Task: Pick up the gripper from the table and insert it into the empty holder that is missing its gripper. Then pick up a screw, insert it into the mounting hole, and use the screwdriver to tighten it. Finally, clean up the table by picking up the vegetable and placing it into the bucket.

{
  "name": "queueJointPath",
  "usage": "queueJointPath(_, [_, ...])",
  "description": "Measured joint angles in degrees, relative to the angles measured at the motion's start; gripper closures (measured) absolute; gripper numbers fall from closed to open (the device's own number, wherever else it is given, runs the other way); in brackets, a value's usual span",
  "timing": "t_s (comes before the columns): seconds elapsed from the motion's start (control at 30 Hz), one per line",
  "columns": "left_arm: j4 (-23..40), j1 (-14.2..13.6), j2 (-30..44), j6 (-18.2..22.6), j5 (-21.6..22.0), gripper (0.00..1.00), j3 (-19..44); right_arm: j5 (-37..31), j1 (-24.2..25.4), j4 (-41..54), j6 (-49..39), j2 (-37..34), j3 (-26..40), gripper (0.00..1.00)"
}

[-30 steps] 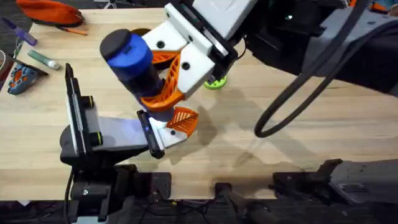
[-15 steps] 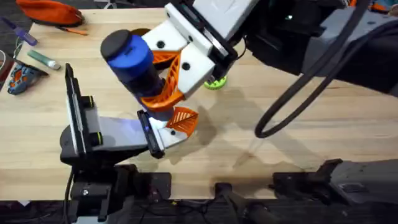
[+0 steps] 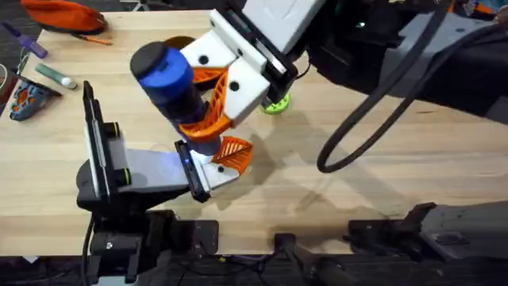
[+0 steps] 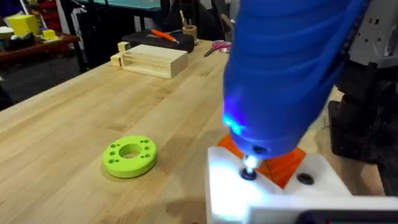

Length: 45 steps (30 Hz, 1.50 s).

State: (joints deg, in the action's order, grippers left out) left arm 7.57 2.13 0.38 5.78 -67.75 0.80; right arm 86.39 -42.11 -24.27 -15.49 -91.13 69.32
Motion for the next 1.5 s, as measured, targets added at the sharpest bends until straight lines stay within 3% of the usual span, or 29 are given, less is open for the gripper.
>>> queueJointPath(0.3, [0.00,0.00,-0.02,0.02,0.00,0.989,0.00,0.04,0.00,-0.35,0.03,-0.04,-0.01,0.975])
queueJointPath(0.4, [-0.02,-0.02,-0.03,0.02,0.12,0.989,0.00,-0.14,-0.09,-11.77,5.07,-0.98,-0.08,0.975])
queueJointPath(0.5, [-0.02,-0.07,-0.04,0.02,0.08,0.989,0.00,-0.03,-0.09,-16.42,9.24,-0.98,0.37,0.975])
queueJointPath(0.83, [-0.02,-0.07,-0.02,0.02,0.04,0.989,0.00,0.04,0.93,-17.03,18.17,-0.98,1.14,0.975])
queueJointPath(1.13, [-0.02,-0.07,-0.02,0.02,0.04,0.989,0.00,-2.09,7.26,-16.93,28.42,-0.98,1.25,0.975])
queueJointPath(1.33, [-0.02,-0.07,-0.02,0.02,0.04,0.989,0.00,-10.37,11.19,-9.29,31.63,-0.98,1.86,0.975])
queueJointPath(1.37, [-0.02,-0.07,-0.02,0.02,0.04,0.989,0.00,-18.33,13.06,-1.45,31.00,-0.98,1.88,0.975])
queueJointPath(1.5, [-0.02,-0.07,-0.02,0.02,0.04,0.989,0.00,-28.49,15.96,11.18,27.43,-0.98,2.92,0.975])
